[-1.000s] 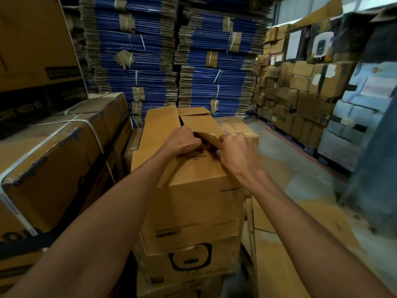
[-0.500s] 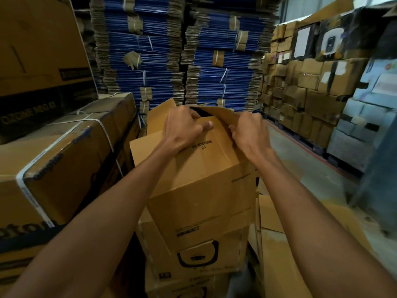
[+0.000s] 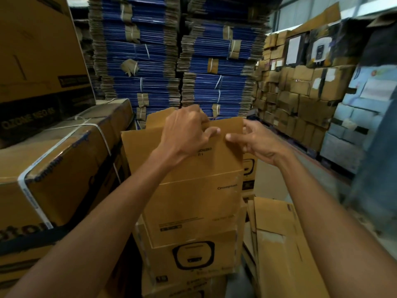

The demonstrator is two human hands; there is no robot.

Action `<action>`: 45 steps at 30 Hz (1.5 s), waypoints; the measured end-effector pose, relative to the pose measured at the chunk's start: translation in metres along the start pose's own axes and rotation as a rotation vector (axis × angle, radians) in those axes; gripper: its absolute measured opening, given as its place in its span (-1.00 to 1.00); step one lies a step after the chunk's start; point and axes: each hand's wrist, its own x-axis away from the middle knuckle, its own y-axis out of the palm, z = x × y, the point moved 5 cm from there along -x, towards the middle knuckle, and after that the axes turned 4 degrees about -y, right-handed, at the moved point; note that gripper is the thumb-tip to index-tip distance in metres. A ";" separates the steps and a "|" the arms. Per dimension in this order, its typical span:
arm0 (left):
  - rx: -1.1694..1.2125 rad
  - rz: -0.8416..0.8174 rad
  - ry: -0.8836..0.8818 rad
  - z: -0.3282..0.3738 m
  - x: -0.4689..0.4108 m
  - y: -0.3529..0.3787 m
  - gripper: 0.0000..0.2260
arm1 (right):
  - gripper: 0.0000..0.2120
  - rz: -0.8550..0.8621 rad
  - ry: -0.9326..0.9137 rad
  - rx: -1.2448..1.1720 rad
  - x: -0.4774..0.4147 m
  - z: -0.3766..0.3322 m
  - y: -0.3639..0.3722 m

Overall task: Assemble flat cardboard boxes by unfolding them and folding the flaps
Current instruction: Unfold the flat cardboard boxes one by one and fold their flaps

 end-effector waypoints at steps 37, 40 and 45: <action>-0.141 -0.491 0.251 -0.029 0.109 0.031 -0.60 | -0.25 0.053 -0.129 1.090 0.067 0.044 0.071; -0.169 -0.372 0.293 -0.030 0.098 0.021 -0.76 | -0.24 0.027 -0.099 1.138 0.068 0.049 0.067; -0.280 -0.217 0.212 -0.037 0.083 -0.005 -0.73 | -0.18 0.040 -0.105 1.134 0.070 0.053 0.065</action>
